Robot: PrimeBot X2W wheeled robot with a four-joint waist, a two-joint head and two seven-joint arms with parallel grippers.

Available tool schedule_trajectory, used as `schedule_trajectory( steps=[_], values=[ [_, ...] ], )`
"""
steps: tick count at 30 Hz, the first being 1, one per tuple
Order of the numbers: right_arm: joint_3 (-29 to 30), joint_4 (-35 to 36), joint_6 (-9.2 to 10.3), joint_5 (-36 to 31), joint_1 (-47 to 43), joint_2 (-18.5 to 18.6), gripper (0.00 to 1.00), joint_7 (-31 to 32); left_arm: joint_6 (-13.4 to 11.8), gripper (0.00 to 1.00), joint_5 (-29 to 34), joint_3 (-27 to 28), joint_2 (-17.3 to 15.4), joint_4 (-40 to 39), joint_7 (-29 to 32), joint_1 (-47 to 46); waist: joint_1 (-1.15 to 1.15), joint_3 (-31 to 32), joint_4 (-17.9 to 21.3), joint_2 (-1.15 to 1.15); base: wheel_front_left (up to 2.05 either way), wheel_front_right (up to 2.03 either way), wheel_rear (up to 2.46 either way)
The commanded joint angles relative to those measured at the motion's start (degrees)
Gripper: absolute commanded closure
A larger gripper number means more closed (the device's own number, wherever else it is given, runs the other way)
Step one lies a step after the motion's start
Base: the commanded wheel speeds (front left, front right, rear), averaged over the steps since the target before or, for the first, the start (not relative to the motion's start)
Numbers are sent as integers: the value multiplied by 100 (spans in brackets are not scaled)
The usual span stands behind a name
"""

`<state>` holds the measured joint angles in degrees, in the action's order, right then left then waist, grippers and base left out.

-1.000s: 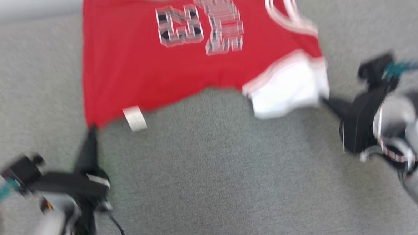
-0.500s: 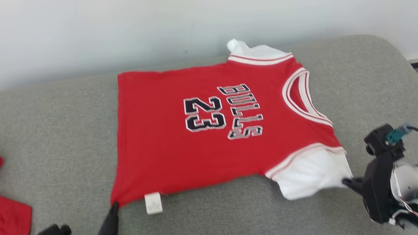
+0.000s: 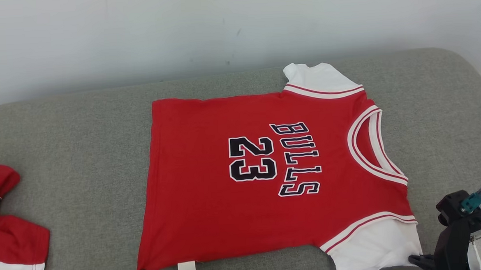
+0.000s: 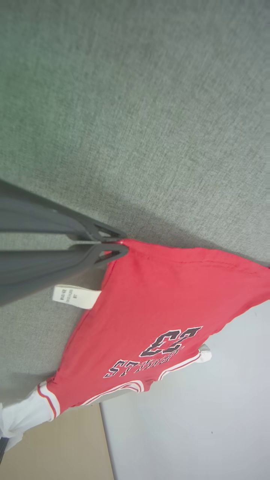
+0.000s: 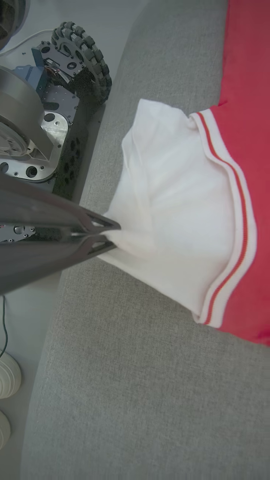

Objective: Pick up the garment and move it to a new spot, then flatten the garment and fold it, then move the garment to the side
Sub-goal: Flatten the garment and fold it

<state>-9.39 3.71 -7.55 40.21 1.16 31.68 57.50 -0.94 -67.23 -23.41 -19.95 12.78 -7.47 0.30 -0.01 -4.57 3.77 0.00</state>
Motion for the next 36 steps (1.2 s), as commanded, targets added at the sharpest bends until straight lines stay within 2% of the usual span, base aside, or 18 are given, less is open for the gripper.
schedule_trajectory(
  steps=[1, 6, 10, 14, 24, 36],
  values=[
    [111, 124, 13, -117, -32, -48, 100, -62, -69, 100, 36, 28, 7, -115, -52, 74, 1, -46, -43, 0, 0, 0, 0],
    [250, 374, 13, -297, 261, -170, 100, -510, -151, 100, 37, 95, 113, -387, -114, -230, 1, -171, -154, 0, 0, 0, 0],
    [147, 279, 13, -444, 726, -94, 100, -957, -144, 100, -27, 152, 231, -344, -81, -626, 1, -259, -203, 0, 0, 0, 0],
    [57, 46, 14, -571, 1134, -46, 100, -1352, -180, 100, 23, 134, 318, -149, -50, -984, 1, -333, -237, 0, 0, 0, 0],
    [-401, -1055, 14, -842, 2294, -5, 100, -2652, -228, 100, 354, -69, 599, 775, -25, -2141, 1, -740, -311, 0, 0, 0, 0],
    [-875, -1733, 14, -881, 3145, 156, 100, -4159, -159, 100, 710, -189, 588, 1516, -174, -2897, 1, -1202, -333, 0, 0, 0, 0]
  ],
)
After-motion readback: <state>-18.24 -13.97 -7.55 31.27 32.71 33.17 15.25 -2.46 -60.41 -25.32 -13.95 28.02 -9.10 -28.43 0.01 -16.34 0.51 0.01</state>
